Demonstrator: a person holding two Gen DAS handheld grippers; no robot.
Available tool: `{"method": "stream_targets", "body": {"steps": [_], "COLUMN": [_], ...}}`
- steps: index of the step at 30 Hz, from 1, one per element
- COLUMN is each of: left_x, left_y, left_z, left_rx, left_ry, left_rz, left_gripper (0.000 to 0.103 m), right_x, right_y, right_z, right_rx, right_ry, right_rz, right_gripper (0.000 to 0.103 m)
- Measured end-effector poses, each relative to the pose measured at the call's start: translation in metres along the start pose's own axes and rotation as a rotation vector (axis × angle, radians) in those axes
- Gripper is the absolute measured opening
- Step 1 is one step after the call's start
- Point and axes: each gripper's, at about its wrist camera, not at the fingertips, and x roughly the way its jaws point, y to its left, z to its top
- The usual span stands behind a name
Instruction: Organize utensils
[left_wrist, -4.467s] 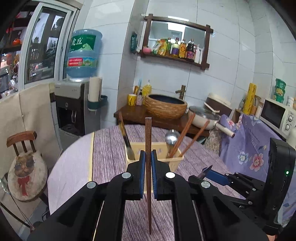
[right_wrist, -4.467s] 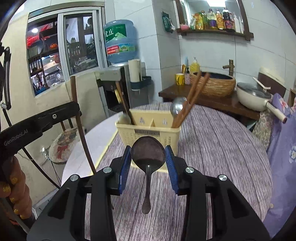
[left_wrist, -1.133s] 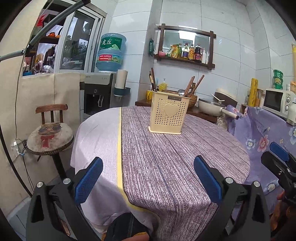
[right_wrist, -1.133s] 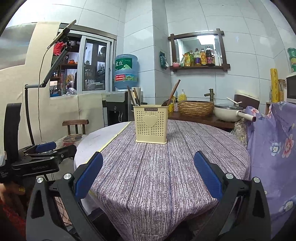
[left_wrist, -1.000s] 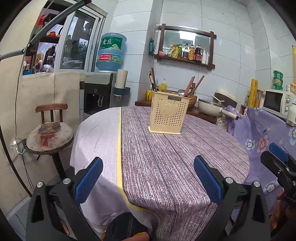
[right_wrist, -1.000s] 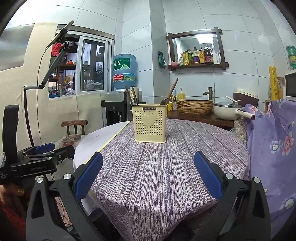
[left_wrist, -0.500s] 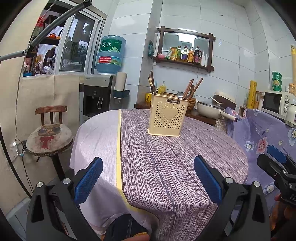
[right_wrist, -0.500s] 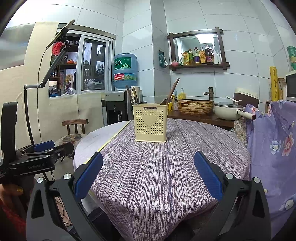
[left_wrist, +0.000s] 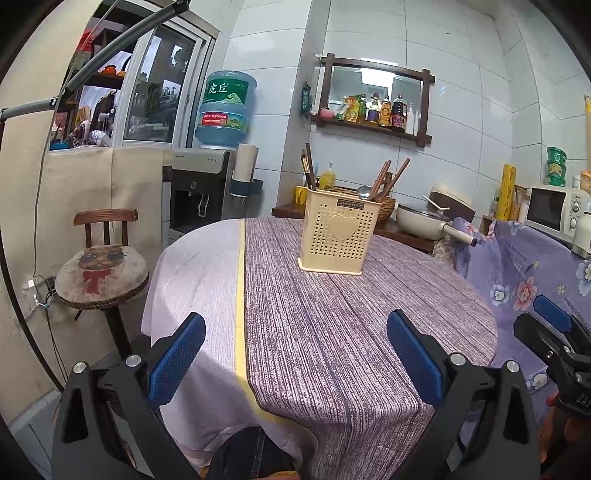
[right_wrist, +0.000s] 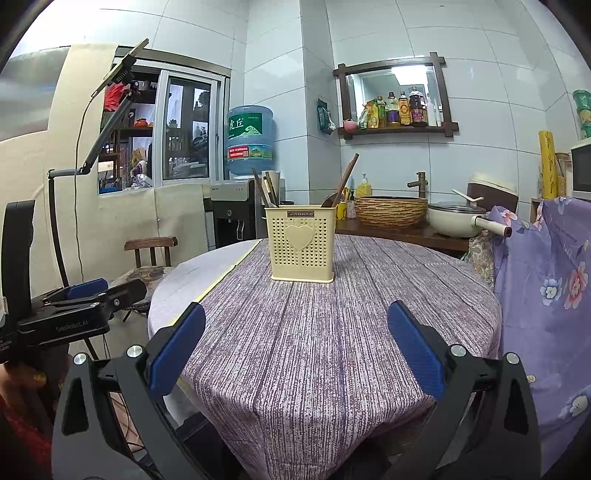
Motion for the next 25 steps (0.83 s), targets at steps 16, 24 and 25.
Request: {"method": "stream_targets", "body": {"steps": [16,24,25], "left_x": [0.0036,0.0060,0.0065], "left_y": [-0.0006,0.0002,0.0004], "left_z": [-0.0021,-0.0034,-0.0039], "left_rx": [0.000,0.003,0.003], "left_ry": [0.020,0.028,0.032], "left_rz": [0.007,0.011,0.011], "left_gripper": [0.098,0.098,0.098], "right_x": [0.0002,-0.0002,0.0001], "right_y": [-0.0033,-0.0043,-0.0043], "right_z": [0.0006,-0.0020,-0.0023], "right_rx": [0.011,0.014,0.015], "right_ry": [0.004,0.008,0.009], "right_rz": [-0.005,-0.003,-0.003], "right_gripper": [0.097,0.097,0.097]}}
